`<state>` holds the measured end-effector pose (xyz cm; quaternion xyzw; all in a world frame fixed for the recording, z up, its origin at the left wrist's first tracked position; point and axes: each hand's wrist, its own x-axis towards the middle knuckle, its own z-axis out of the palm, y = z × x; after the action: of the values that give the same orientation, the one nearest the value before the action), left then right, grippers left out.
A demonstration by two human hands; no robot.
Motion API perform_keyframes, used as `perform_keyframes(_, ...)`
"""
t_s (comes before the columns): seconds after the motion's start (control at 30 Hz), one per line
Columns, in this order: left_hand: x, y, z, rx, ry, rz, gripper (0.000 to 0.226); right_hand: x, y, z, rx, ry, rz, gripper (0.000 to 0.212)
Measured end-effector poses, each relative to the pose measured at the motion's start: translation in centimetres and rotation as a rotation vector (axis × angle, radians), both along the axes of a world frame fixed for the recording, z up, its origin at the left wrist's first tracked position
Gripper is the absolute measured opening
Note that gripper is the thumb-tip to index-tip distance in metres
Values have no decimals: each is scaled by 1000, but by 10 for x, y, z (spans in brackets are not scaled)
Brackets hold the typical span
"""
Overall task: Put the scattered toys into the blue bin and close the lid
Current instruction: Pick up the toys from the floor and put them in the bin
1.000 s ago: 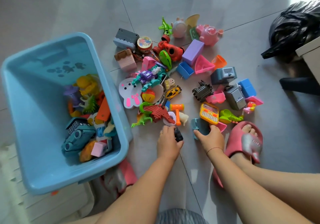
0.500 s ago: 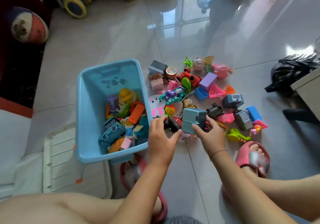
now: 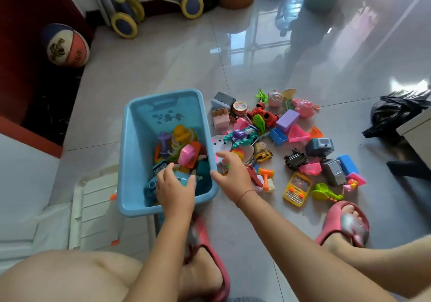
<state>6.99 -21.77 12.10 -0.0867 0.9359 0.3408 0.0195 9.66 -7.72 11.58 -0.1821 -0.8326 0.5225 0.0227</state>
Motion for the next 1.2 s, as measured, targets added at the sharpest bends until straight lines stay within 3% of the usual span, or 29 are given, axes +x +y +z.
perform_keyframes(0.17,30,60,-16,42,153,-321,48,49,77,-54,60,-181,-348,40)
perform_keyframes(0.27,42,93,-42,42,124,-494,45,74,111,-88,31,-338,-451,50)
perform_keyframes(0.37,41,118,-75,47,-92,-516,53,81,123,-120,-16,-453,-449,60)
perform_keyframes(0.53,16,148,-126,-202,-376,-555,79,62,128,-156,-73,-517,-438,74)
perform_keyframes(0.83,-28,182,-165,-347,-447,-503,79,26,132,-184,-48,-584,-248,102)
perform_keyframes(1.0,-34,188,-170,-299,-459,-492,58,24,134,-186,-232,-487,-324,82)
perform_keyframes(1.13,-32,184,-171,-265,-448,-498,58,14,132,-186,-65,-517,-261,75)
perform_keyframes(1.2,-30,180,-170,-246,-448,-496,58,7,134,-184,41,-542,-170,55)
